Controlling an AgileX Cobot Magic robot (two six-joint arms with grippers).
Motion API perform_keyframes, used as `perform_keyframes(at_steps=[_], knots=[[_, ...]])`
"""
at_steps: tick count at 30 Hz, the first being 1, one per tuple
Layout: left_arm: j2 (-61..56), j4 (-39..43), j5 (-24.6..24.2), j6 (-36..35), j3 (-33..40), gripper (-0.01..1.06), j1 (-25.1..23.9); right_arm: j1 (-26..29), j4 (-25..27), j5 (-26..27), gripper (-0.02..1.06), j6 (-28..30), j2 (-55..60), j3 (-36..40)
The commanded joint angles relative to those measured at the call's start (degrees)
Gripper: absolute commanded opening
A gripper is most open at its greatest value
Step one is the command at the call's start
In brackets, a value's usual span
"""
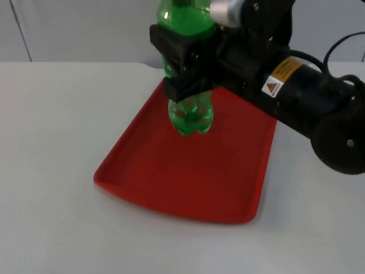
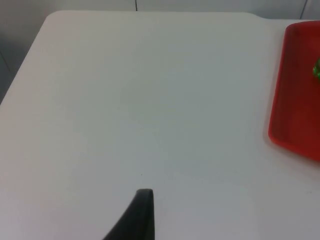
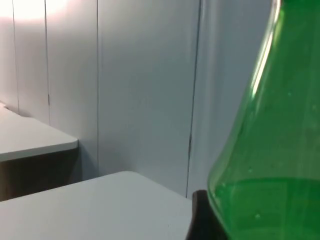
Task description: Place the bottle upright on the tray.
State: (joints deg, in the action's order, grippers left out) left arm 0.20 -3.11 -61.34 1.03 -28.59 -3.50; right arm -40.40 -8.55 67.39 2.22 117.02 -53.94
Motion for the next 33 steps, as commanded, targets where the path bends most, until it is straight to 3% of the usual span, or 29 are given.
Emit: perform_keyframes(at_steps=[1, 18, 33], knots=[[-0.2, -0.46, -0.15, 0.15, 0.27, 1.05, 0.4, -0.15, -0.1, 2.57, 0.0, -0.1, 0.83, -1.27], [-0.2, -0.46, -0.15, 0.15, 0.27, 1.05, 0.4, -0.15, -0.1, 2.57, 0.0, -1.74, 14.71, -13.97], [-0.2, -0.46, -0.15, 0.15, 0.27, 1.05, 0.4, -0.15, 0.03, 2.57, 0.0, -1.37, 18.63, -14.26]])
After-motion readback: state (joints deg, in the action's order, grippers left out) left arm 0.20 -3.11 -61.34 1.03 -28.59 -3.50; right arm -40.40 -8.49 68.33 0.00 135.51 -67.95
